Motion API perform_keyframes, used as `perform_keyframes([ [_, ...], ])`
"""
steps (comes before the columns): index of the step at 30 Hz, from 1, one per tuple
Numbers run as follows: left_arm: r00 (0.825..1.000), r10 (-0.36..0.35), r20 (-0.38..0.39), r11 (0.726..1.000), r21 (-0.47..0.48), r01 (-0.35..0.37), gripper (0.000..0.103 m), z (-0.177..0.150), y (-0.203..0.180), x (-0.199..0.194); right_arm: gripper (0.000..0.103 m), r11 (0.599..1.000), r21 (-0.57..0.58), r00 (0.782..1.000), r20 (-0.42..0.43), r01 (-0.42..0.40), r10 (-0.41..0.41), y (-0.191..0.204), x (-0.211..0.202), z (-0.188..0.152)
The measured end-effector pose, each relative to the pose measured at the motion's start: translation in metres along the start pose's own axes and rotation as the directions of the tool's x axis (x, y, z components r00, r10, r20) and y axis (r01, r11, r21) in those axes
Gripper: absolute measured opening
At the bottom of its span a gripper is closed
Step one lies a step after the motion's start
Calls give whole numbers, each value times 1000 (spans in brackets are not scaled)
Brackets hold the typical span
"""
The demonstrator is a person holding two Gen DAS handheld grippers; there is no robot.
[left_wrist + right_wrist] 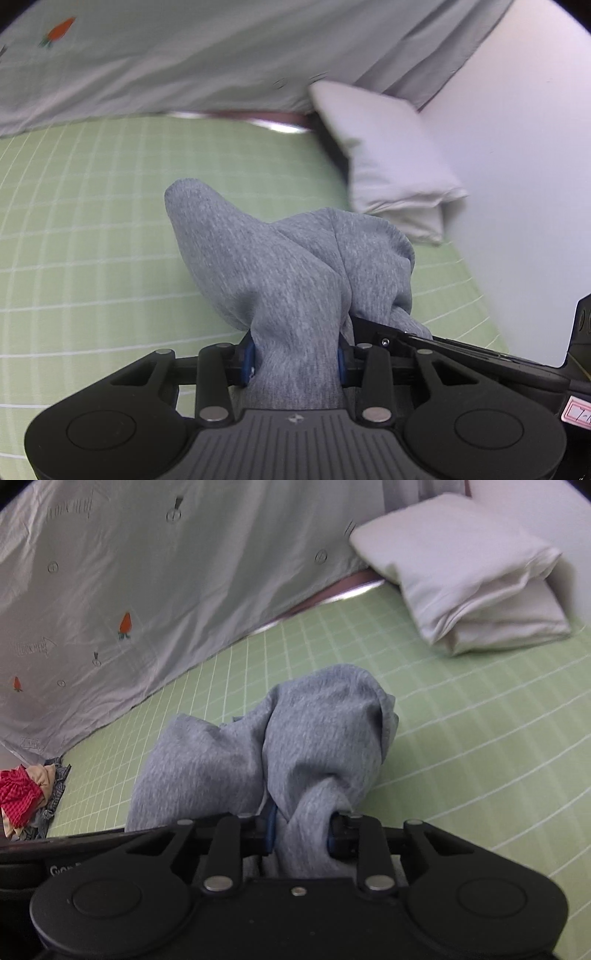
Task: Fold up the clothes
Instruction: 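Grasp the folded sweatpants with both grippers and lift them onto the white sheet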
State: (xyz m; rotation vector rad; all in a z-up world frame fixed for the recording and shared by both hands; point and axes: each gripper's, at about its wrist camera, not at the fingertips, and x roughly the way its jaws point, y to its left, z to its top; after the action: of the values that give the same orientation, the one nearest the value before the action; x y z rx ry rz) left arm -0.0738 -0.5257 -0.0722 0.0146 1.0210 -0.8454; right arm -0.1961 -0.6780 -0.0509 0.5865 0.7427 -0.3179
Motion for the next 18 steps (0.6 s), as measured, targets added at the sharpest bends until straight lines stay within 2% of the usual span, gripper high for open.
perform_keyframes([
  [3, 998, -34, 50, 999, -5, 34, 40, 14, -44, 5, 25, 1000, -30, 999, 49, -5, 7, -26, -28, 31],
  [7, 985, -101, 143, 995, 31, 97, 40, 57, -104, 18, 25, 992, -129, 985, 172, 17, 5, -56, -68, 89],
  [10, 964, -153, 218, 988, 64, 143, 40, 100, -148, 29, 25, 976, -208, 958, 287, 58, 4, -76, -92, 141],
  [14, 919, -204, 338, 977, 131, 169, 41, 160, -197, 49, 25, 960, -257, 901, 434, 110, 13, -101, -109, 219],
  [16, 912, -195, 360, 977, 150, 149, 48, 188, -212, 71, 26, 960, -252, 878, 479, 123, 13, -117, -105, 255],
  [17, 918, -157, 364, 984, 139, 114, 58, 198, -215, 88, 28, 963, -233, 872, 489, 136, -5, -127, -95, 271],
  [18, 923, -119, 366, 989, 128, 77, 67, 208, -218, 106, 36, 966, -201, 868, 495, 163, -43, -139, -79, 285],
])
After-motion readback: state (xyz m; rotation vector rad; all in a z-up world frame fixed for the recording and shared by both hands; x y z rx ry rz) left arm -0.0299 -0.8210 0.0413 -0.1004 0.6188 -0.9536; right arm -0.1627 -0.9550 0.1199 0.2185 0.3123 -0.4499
